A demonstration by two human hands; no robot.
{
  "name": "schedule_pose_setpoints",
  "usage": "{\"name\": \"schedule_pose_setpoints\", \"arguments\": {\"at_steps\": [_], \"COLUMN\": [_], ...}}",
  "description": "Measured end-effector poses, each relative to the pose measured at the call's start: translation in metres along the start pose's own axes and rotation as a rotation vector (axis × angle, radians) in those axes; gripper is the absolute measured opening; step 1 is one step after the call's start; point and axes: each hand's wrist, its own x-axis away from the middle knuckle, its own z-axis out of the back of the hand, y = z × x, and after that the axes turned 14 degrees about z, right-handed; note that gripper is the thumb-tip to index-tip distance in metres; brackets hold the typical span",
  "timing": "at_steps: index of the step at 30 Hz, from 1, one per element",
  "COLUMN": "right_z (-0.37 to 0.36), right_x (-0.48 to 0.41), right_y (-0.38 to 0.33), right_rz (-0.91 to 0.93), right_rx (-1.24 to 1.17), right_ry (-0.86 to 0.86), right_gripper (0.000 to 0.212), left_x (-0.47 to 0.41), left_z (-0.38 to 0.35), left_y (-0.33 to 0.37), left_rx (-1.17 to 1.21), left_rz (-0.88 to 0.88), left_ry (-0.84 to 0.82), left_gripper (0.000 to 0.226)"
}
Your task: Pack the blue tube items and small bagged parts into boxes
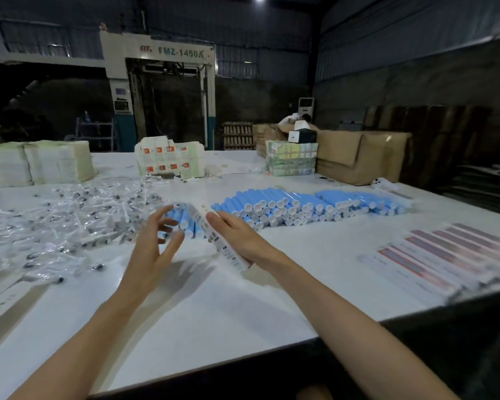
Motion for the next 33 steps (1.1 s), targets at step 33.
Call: {"name": "schedule_pose_setpoints", "arguments": {"at_steps": [33], "right_z": [0.396], "right_x": [0.226], "right_y": [0.068], "right_rz": [-1.044], "right_rx": [1.248], "right_ry": [0.211], "right_gripper": [0.051], "left_x": [-0.013], "left_z": [-0.006], "left_y": [-0.046], "left_rx": [-0.483], "left_rz": [-0.290], "left_ry": [-0.204], "left_gripper": [0.030]}}
